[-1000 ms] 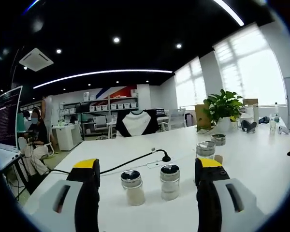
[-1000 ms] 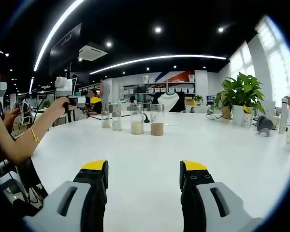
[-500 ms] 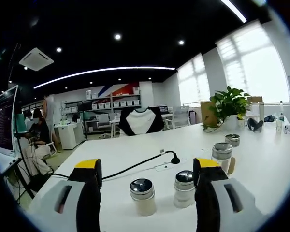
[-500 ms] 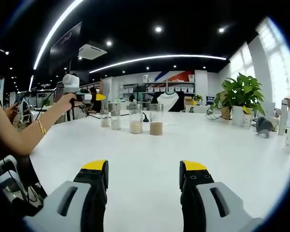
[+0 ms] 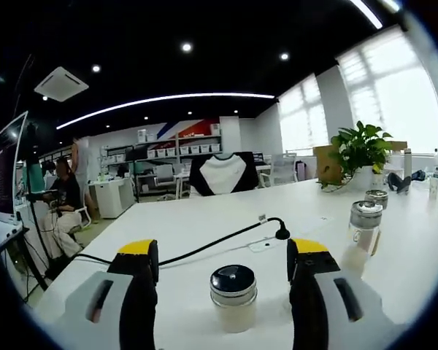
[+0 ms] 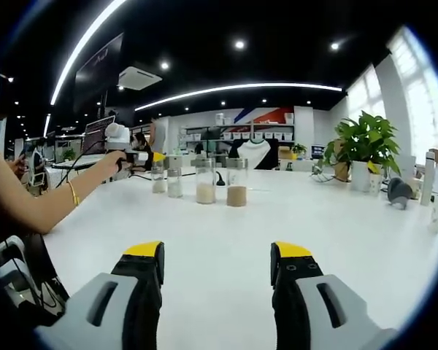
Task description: Rotate the seasoning bottle until the label or dispensing opening points toward the visible target arrow and the bottle remains upright within the marked orientation range
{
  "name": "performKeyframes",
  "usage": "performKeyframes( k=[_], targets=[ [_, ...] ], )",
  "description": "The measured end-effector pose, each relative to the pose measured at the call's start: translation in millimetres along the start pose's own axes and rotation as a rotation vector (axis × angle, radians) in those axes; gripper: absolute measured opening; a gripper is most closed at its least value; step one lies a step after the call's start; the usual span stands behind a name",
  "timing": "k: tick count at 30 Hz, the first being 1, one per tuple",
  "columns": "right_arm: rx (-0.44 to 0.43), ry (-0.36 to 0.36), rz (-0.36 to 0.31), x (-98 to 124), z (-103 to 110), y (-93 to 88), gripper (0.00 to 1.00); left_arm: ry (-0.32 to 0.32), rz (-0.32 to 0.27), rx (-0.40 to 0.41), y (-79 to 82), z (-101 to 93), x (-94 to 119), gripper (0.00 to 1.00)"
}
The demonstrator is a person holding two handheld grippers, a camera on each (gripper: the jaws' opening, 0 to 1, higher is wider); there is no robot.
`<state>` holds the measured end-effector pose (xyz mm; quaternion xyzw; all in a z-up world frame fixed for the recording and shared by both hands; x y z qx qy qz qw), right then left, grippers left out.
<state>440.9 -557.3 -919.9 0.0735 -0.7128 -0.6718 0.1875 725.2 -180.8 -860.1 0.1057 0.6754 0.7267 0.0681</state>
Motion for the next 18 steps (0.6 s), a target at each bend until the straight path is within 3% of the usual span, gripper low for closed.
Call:
performKeyframes(
  k=[5,8,18],
  targets=[
    [0.005,-0.007,0.010,-3,0,-1.7,0.58,-0.007,-0.001,-0.005,-3.5,0.6,-6,0.74],
    [-0.001,-0.003,0.003,-5,3,0.0,0.58,0.026,-0.051,0.032,-4.2,9.3,-6,0.67],
    [0.003,0.019,0.001,-9,13,0.2,0.57,-0.005,0.000,0.045,-20.8,8.2,-11,0.65]
  ],
)
Point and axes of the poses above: the point that each gripper's makers call its tool centre point, and the gripper's own axes: x roughly backward along the fingers, z roughly to its left, y roughly out of its top, the point moved 3 cm from there along x, roughly backward along the fingers, and after that the axes turned 4 degrees about -y, right-handed, at the moved point
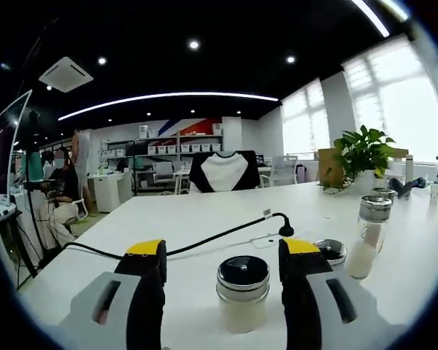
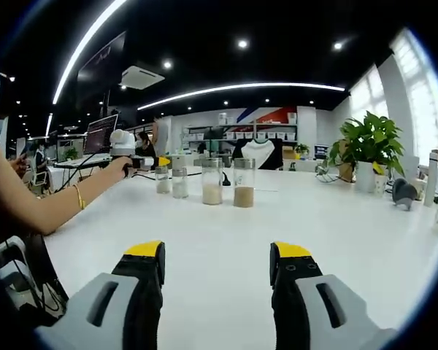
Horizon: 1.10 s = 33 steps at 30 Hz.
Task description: Rotate the seasoning bottle until the label or dispensing opening points toward the visible target arrow and the bottle remains upright within the marked orientation range
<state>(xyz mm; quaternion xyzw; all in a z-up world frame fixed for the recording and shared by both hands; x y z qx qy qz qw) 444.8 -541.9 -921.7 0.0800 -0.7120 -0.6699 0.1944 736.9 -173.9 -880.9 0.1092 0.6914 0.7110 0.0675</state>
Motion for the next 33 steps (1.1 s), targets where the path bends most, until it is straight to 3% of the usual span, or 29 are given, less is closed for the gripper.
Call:
performKeyframes(
  k=[4,7,28,33],
  targets=[
    [-0.002,0.000,0.005,2,1,-2.2,0.57,0.000,0.022,0.003,-8.4,-3.5,2,0.63],
    [-0.003,-0.002,0.007,3,0,-3.3,0.57,-0.011,0.021,0.005,-11.2,-8.2,5,0.56],
    [-0.010,0.000,0.002,7,-1,-2.3,0.57,-0.023,0.048,0.030,-28.7,-31.9,13,0.46],
    [-0.015,-0.002,0.001,8,-3,-2.6,0.56,-0.023,0.047,0.038,-30.7,-24.2,4,0.42]
  ],
)
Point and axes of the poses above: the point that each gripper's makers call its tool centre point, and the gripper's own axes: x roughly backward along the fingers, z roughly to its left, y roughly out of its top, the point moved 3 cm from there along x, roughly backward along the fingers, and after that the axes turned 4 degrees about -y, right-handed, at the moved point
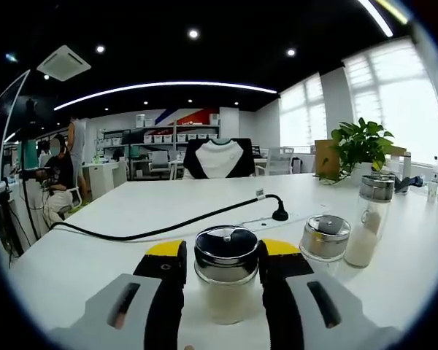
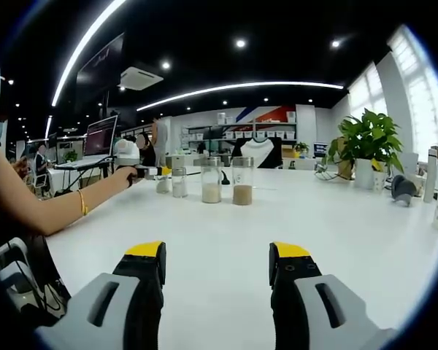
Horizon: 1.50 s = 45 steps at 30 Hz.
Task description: Rotate the seasoning bottle until the label or dispensing opening points toward the visible target arrow and the bottle remains upright within the marked orientation range
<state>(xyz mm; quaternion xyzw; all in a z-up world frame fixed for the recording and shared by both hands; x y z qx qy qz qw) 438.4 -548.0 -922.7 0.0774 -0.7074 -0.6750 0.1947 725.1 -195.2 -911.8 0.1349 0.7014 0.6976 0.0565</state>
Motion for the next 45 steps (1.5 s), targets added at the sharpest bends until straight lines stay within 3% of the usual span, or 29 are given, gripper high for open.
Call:
performKeyframes(
  k=[25,35,45],
  targets=[
    [-0.015,-0.007,-0.003,2,-6,-2.0,0.56,0.035,-0.025,-0.007,3.9,10.1,-15,0.36],
    [-0.020,-0.006,0.001,1,-6,-3.6,0.56,0.024,-0.062,0.001,18.3,13.6,-16,0.36],
    [-0.023,-0.007,0.000,2,-6,-3.7,0.55,0.031,-0.065,0.005,20.2,16.9,-15,0.36]
  ],
)
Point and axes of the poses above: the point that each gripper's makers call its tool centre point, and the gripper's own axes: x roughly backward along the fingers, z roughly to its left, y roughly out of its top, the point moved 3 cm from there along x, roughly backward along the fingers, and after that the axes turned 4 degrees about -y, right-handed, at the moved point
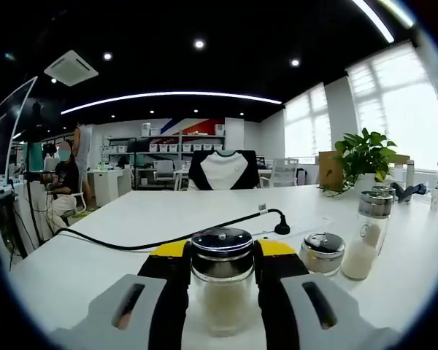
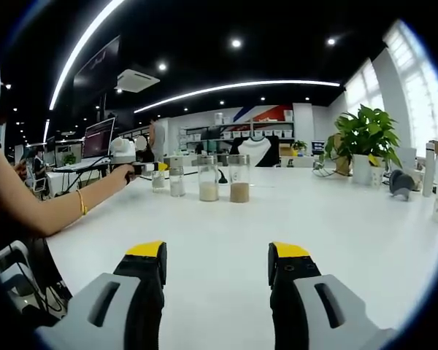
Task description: Rotate the seasoning bottle until the label or dispensing opening points toward the visible target arrow and the bottle remains upright within the marked orientation range
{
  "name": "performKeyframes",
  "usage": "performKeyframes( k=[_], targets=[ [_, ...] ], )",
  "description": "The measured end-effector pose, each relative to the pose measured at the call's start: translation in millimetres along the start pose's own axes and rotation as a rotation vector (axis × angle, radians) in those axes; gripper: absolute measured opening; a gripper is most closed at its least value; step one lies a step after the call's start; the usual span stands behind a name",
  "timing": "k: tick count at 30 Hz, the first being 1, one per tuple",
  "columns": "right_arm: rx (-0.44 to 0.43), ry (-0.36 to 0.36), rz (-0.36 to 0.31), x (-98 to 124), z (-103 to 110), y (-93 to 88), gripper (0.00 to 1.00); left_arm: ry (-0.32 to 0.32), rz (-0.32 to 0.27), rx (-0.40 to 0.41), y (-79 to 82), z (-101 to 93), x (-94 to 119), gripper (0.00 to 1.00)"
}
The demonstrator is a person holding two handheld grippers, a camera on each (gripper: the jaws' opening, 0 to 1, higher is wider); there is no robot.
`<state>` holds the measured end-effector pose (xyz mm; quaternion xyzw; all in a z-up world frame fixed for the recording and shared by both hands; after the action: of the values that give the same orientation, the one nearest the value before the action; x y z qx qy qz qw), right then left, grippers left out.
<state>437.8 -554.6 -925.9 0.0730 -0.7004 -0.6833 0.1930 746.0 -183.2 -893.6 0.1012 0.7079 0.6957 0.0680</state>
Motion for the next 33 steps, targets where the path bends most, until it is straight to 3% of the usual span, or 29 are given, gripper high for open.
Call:
performKeyframes(
  k=[4,9,31,33],
  targets=[
    [-0.001,-0.001,0.000,0,0,-0.4,0.55,0.004,0.001,0.001,-0.1,3.5,-2,0.36],
    [-0.004,0.001,0.000,1,-1,-1.0,0.55,0.002,0.004,0.014,0.7,-9.7,12,0.36],
    [0.010,0.046,0.000,6,7,2.5,0.64,-0.024,-0.011,-0.004,14.9,-27.4,24,0.36],
    [0.013,0.053,0.023,7,8,0.6,0.64,-0.020,0.001,0.002,14.6,-29.8,27,0.36]
  ],
)
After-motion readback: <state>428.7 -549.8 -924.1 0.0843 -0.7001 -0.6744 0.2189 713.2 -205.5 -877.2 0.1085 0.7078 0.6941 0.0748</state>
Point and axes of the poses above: the point that each gripper's makers call its tool centre point, and the gripper's own axes: x roughly backward along the fingers, z roughly to its left, y roughly out of its top, the point moved 3 cm from there along x, roughly backward along the fingers, and after that the axes turned 4 degrees about -y, right-handed, at the moved point
